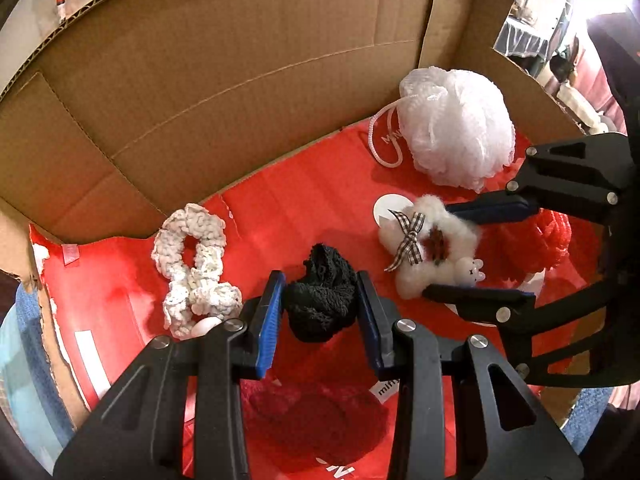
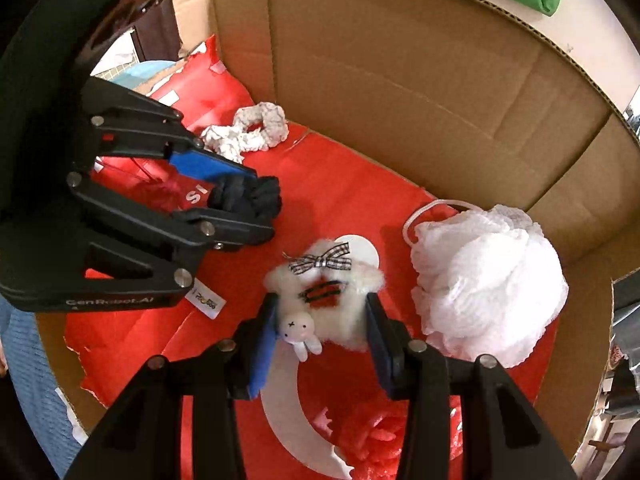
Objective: Organize soft objects
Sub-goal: 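Open both grippers to drop the bunny and black scrunchie onto the red bag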
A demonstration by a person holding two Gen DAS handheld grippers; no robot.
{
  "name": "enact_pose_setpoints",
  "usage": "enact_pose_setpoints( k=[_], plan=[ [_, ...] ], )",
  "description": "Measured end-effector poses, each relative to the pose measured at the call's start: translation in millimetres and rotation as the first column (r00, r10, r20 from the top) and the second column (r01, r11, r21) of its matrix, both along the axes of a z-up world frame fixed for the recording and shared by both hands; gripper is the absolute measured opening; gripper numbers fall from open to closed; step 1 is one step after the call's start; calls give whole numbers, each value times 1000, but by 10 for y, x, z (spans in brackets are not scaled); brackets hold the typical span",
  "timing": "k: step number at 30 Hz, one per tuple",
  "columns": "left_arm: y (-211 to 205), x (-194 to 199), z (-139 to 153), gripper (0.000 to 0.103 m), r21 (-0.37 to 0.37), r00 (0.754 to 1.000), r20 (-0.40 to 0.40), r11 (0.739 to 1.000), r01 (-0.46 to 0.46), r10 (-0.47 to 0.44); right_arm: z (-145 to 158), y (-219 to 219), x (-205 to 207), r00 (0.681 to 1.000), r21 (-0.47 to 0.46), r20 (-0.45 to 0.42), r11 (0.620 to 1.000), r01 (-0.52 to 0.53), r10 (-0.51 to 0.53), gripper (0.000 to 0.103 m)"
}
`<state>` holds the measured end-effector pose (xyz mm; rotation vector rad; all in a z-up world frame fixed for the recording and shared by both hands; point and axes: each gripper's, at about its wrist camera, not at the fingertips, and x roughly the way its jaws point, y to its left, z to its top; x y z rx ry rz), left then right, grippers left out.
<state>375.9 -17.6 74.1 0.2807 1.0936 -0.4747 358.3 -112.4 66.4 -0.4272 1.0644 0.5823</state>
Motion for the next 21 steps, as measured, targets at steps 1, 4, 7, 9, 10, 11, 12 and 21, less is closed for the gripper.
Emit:
enact_pose_setpoints(
  k=[1,4,7,9,10,11,12,21],
  plan=[
    [0,-1,-7,34,1,1000,0,1000,0,0,-11,6,10,1000,2,-3,1000,4,-4,45],
    [-7,4,-14,34,5,1000,-2,1000,1,-1,-37,23,24,1000,6,-5,1000,7,-7,46],
    [-17,7,-19,34,5,1000,-3,1000,0,0,-36,14,18,1000,4,-4,1000,6,-6,46],
    [-10,2,-33,34,3,1000,-3,1000,-3,3,-24,-5,18,1000,5,-3,1000,6,-6,46],
    [-8,3,-37,36,4,1000,-2,1000,-5,5,-26,-4,21,1000,6,-5,1000,7,-7,46],
    [-6,3,-43,40,5,1000,-4,1000,-6,6,-26,-3,22,1000,7,-8,1000,8,-8,46],
    [-2,2,-44,42,2,1000,-3,1000,-6,6,-26,-21,32,1000,9,-9,1000,10,-10,46],
    [-27,2,-57,51,2,1000,0,1000,-4,4,-8,-38,70,1000,5,-10,1000,8,-8,46]
  ],
)
